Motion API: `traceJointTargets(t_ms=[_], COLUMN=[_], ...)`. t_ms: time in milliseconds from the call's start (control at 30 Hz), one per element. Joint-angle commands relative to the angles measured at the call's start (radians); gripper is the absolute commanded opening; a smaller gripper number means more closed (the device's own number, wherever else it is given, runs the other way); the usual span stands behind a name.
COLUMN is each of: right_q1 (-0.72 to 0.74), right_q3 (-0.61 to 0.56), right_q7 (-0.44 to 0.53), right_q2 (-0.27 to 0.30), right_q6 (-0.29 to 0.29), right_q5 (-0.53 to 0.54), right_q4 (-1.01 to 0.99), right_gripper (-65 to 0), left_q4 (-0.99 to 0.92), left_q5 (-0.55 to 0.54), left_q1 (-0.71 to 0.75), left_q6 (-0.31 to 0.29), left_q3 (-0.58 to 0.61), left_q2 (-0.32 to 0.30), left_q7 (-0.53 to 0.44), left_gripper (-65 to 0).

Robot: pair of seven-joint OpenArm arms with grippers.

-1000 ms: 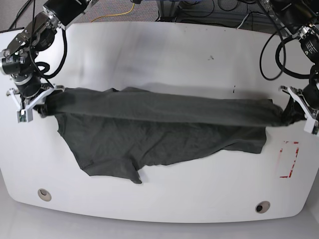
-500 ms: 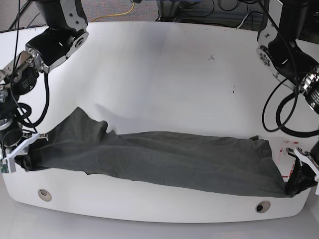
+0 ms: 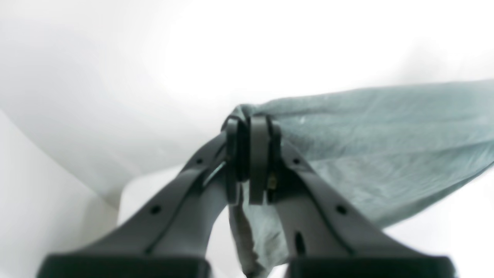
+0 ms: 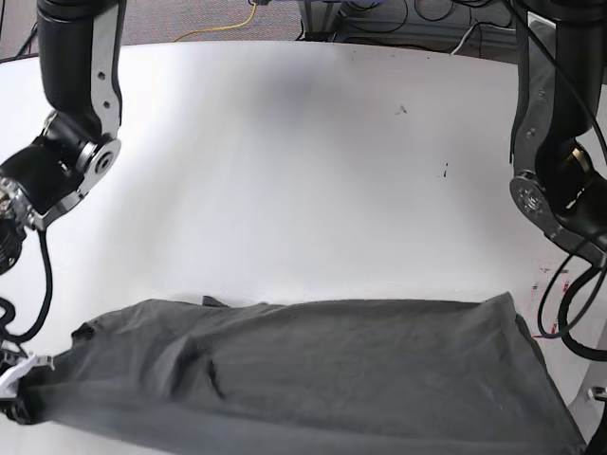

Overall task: Layout the t-shirt on the table in an organized manner, then fold the t-shirt properly
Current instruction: 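Lift the held corners with both grippers and swing the shirt away from the robot, then drag the shirt back toward the robot with both grippers, laying it flat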

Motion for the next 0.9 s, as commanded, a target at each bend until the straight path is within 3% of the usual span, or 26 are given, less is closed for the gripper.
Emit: traceJointTargets(t_ms=[0,233,433,867], right_q1=[0.105,0.275,0.297,0.03], right_q3=[-0.031,-0.155,-0.18,-0.112], right_q7=[0.049,0.068,0.062,-0.02], right_q2=[0.028,0.065,0.075,0.114], right_q6=[0.0,0.0,0.0,0.0], right_q5=[0.01,0.003,0.003,0.013], right_q4=[-0.025,-0.135,-0.14,0.07], right_gripper=[-60.6,-60.6,-60.6,-60.6], left_q4=[-0.02,-0.091,-0.109,-0.101], left_q5=[0.005,0.031,0.031,-0.018], left_q1=[-0.091,-0.237,-0.249,0.026], left_q6=[-0.001,-0.001,-0.001,-0.001], left_q3=[0.001,0.001,0.001,-0.01], left_q2=[-0.004,0.002,0.002,-0.038], left_q7=[-0.026,-0.026,-0.026,-0.026], left_gripper=[-65.0,-65.0,-65.0,-65.0])
